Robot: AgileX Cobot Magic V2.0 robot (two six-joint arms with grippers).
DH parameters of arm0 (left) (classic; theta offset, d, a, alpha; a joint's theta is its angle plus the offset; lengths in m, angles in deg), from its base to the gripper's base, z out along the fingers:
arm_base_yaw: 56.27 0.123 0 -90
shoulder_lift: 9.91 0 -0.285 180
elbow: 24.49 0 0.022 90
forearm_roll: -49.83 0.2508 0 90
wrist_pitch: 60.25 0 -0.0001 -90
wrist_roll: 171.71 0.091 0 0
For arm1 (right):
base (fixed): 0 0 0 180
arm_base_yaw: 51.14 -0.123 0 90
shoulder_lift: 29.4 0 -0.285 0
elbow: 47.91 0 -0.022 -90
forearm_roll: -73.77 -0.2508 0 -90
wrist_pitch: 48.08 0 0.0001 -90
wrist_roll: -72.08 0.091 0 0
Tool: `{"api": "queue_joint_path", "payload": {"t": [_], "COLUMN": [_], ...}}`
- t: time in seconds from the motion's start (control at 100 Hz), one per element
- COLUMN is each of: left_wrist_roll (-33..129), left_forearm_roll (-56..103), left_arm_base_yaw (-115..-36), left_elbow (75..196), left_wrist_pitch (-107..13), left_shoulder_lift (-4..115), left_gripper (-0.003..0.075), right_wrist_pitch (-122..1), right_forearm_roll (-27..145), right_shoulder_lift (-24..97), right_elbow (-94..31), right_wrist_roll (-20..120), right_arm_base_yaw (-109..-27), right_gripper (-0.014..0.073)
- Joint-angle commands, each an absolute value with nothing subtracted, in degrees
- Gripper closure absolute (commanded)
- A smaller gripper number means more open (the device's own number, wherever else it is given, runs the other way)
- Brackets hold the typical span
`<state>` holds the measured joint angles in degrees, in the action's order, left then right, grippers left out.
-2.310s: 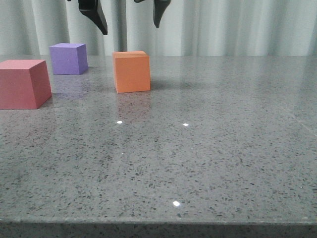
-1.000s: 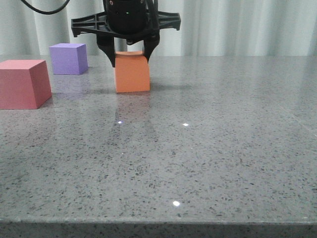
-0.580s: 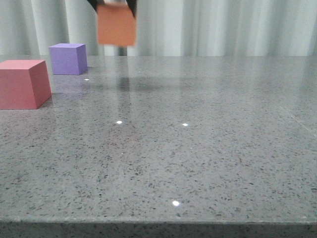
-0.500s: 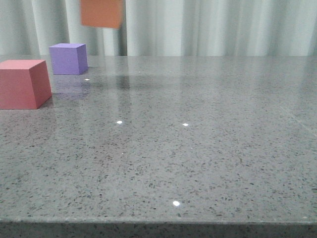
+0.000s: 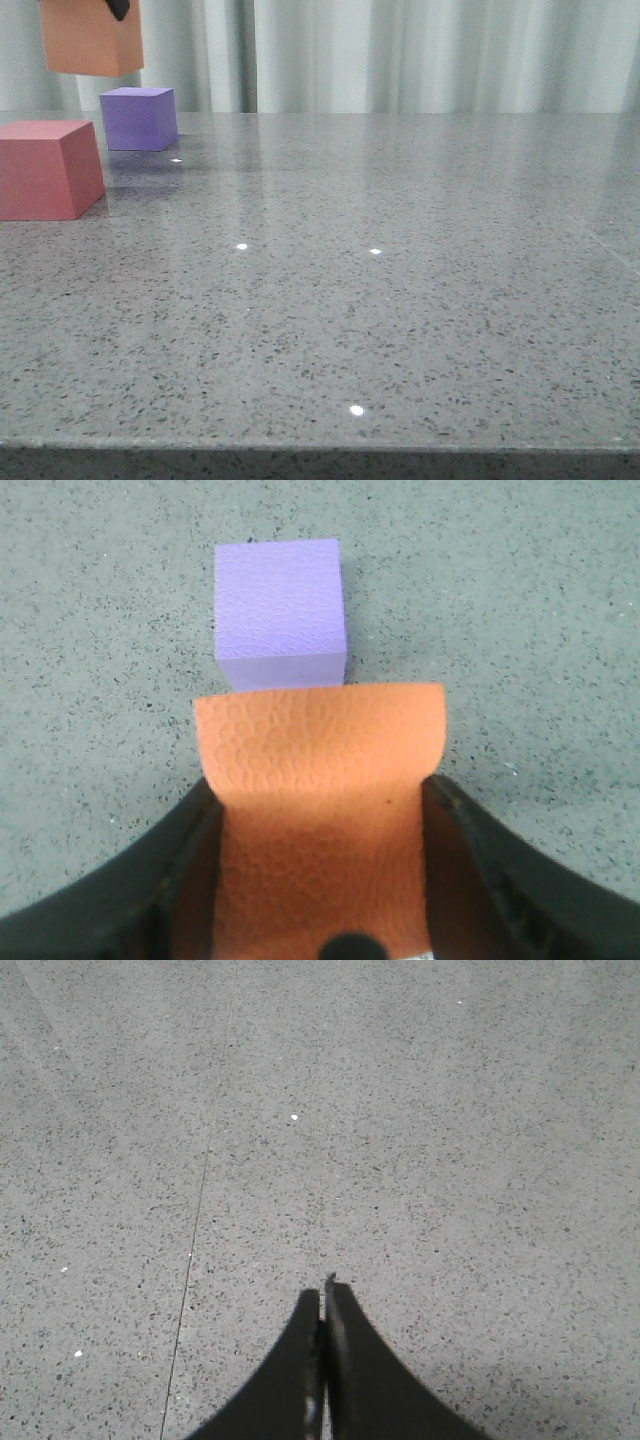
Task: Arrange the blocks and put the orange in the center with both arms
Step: 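Lift the orange cube with the left gripper toward the purple cube, then lower the orange cube between the purple and pink cubes with the left gripper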
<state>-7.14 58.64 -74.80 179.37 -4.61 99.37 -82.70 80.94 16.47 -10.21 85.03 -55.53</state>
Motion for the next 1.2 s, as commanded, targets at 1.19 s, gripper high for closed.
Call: {"api": "queue_joint_path", "payload": {"t": [1.19], "left_wrist_roll": [-0.2], "left_forearm_roll": [49.8], "left_arm_base_yaw": [-71.2], "left_elbow": [170.7], "left_wrist_pitch": [-18.2], "left_shoulder_lift": [102.1], "left_gripper": [0.0585], "right_wrist_pitch": [-78.2], "right_forearm_roll": [81.8], "right_shoulder_lift": [16.3], "right_elbow": [-11.6], "right_wrist_roll": [84.5], "right_arm_base_yaw": [-55.2], "right_gripper": [0.0662]}}
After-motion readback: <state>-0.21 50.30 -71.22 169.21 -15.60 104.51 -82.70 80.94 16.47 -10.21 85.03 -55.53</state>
